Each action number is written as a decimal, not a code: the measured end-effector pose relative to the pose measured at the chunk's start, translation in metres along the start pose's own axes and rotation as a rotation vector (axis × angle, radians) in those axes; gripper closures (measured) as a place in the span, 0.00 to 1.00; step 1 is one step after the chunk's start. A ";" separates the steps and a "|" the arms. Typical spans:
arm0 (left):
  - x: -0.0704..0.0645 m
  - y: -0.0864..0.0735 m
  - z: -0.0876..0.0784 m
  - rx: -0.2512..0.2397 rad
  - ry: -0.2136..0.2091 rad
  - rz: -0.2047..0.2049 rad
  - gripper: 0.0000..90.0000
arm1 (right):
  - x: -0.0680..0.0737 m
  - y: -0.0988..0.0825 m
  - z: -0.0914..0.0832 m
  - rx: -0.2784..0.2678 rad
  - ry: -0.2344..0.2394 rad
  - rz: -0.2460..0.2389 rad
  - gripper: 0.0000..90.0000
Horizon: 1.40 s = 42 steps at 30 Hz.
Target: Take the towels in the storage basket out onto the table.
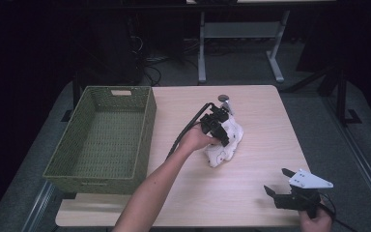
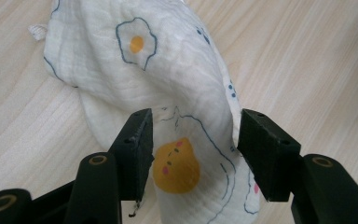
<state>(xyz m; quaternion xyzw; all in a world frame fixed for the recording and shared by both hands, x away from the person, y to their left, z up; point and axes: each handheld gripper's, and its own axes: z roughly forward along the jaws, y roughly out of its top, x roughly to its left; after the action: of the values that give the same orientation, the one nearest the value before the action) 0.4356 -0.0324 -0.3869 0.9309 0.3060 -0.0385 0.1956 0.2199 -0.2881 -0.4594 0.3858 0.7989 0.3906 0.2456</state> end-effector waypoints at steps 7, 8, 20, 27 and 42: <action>0.001 -0.007 -0.007 -0.020 -0.009 0.001 0.48 | -0.001 0.000 0.001 -0.001 -0.005 0.003 0.15; 0.001 -0.008 -0.008 -0.023 -0.010 -0.002 0.48 | -0.001 0.000 0.001 -0.001 -0.005 0.003 0.15; -0.004 -0.026 -0.022 -0.074 -0.025 0.009 0.43 | -0.001 0.000 0.001 0.005 -0.009 -0.005 0.15; -0.007 -0.036 -0.028 -0.097 -0.033 0.019 0.42 | -0.001 0.000 0.001 0.009 -0.011 -0.002 0.15; -0.008 -0.059 -0.038 -0.126 -0.050 0.039 0.40 | -0.001 -0.001 0.002 0.022 -0.020 0.001 0.15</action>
<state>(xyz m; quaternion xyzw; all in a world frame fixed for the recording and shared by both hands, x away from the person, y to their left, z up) 0.3924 0.0215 -0.3704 0.9213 0.2848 -0.0385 0.2620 0.2213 -0.2880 -0.4615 0.3926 0.8005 0.3781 0.2493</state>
